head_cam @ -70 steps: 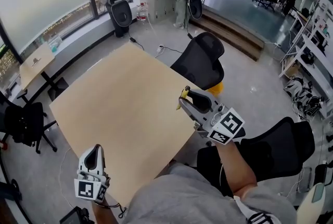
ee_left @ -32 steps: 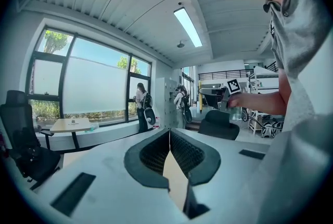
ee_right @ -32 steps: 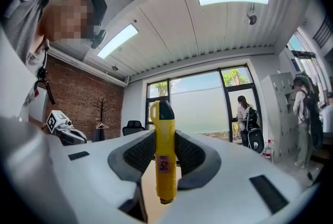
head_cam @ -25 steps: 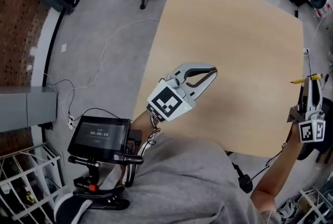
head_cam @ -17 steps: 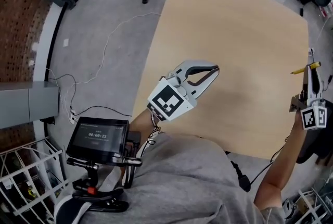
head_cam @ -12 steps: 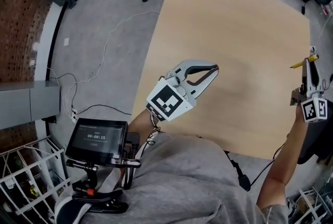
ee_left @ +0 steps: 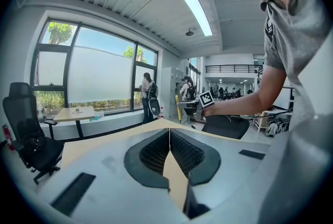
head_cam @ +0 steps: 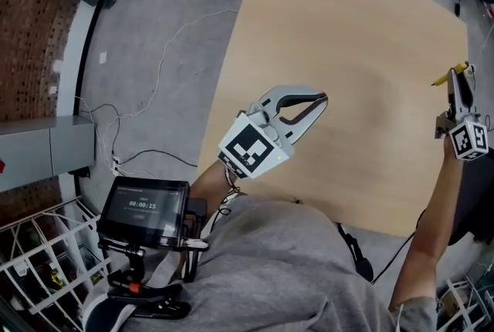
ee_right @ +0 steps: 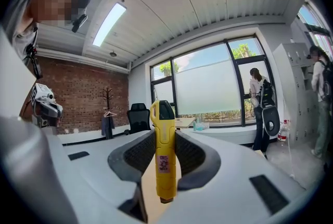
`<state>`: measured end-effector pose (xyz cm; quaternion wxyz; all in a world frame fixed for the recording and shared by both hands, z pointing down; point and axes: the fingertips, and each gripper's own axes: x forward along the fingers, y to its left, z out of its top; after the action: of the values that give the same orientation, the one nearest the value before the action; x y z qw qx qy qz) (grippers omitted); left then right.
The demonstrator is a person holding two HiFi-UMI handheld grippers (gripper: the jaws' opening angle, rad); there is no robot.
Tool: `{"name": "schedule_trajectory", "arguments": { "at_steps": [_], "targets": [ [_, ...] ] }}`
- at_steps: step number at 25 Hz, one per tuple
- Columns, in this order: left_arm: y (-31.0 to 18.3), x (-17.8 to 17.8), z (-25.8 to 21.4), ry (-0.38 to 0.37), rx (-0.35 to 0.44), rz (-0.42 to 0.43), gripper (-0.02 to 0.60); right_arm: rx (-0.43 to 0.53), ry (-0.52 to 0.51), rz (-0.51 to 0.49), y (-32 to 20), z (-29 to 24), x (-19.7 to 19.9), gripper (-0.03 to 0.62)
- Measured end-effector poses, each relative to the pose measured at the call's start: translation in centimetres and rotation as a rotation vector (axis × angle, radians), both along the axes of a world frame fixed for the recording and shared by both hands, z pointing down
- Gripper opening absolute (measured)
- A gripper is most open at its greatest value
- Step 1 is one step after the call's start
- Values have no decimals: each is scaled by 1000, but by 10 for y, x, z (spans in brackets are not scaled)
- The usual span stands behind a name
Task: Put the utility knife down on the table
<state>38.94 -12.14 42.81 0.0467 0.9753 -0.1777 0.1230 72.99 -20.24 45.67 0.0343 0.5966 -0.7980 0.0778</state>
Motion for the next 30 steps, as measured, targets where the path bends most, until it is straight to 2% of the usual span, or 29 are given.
{"name": "schedule_trajectory", "arguments": {
  "at_steps": [6, 10, 16, 30],
  "targets": [
    [0, 2, 4, 0, -1, 12, 6, -18, 11, 7, -16, 22, 7, 117],
    [1, -7, 5, 2, 28, -5, 6, -39, -9, -13, -31, 47, -4, 117],
    [1, -2, 9, 24, -30, -32, 6, -85, 9, -14, -44, 66, 3, 117],
    [12, -1, 27, -18, -106, -48, 6, -227, 10, -31, -85, 132, 7, 117]
  ]
}}
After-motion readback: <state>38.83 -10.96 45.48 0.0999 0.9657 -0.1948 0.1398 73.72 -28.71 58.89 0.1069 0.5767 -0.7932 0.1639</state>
